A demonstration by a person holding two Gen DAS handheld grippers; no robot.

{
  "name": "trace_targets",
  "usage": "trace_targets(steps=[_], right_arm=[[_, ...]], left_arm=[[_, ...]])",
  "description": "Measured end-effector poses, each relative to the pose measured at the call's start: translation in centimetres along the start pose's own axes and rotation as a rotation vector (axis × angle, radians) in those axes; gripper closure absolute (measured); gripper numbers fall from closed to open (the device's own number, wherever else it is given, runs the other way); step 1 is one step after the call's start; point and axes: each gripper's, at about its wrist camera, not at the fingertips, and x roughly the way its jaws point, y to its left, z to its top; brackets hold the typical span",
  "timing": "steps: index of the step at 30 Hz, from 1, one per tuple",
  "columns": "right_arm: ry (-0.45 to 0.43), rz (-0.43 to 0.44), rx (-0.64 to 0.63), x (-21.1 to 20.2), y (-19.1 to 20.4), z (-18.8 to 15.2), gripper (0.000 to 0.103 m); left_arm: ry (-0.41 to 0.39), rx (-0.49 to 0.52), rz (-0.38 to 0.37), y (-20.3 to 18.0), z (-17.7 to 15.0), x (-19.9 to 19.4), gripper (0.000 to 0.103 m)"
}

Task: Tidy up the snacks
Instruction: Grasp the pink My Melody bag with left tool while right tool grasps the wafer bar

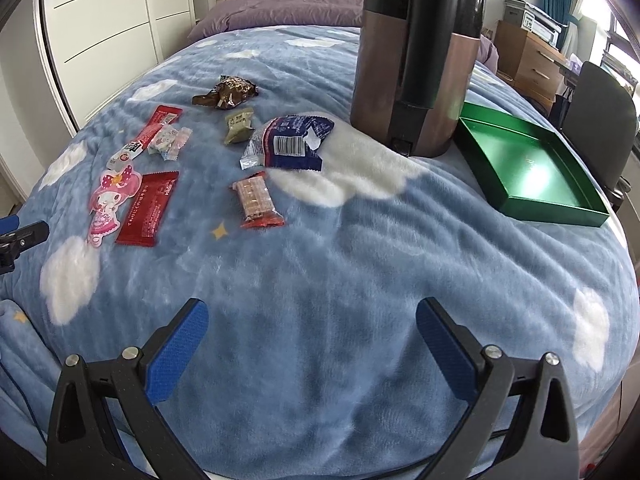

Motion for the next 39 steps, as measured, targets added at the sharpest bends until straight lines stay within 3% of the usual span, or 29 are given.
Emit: trace_targets(steps=[4,10,18,30,34,37,39], right_arm=[[0.014,0.014,-0.013,1.4,0.6,1.0,0.000],[0.048,0.034,-0.030,4.4,1.8,3.4,0.000],[0.079,0.062,-0.068,8.5,3.8,6.2,0.000],[0.115,0.086,-0.112,11.9,5.2,7.3,0.000],[0.112,0.106,-0.127,12.0,5.6,7.3,0.000],[0.100,0.135,-0.134,11.6,5.8,7.2,0.000],[0.096,0.150,-0.126,11.4,5.8,7.2,0.000]], left_arm=[[0.037,0.029,-0.010,-1.3,1.5,2.5,0.001],[0.121,-0.016,-0.021,-2.0,2.7,6.6,0.001],[0.202,-0.040,0.019,-2.0,3.8,10.8,0.001],[0.252,-0.058,-0.007,-1.2,4.2,12.9,0.001],[0.305,-0.063,-0.005,-0.9,4.6,13.2,0.002],[0.295,-0.063,-0.021,-1.1,4.8,13.2,0.011],[0.284,-0.051,-0.040,-1.5,5.5,12.5,0.030]])
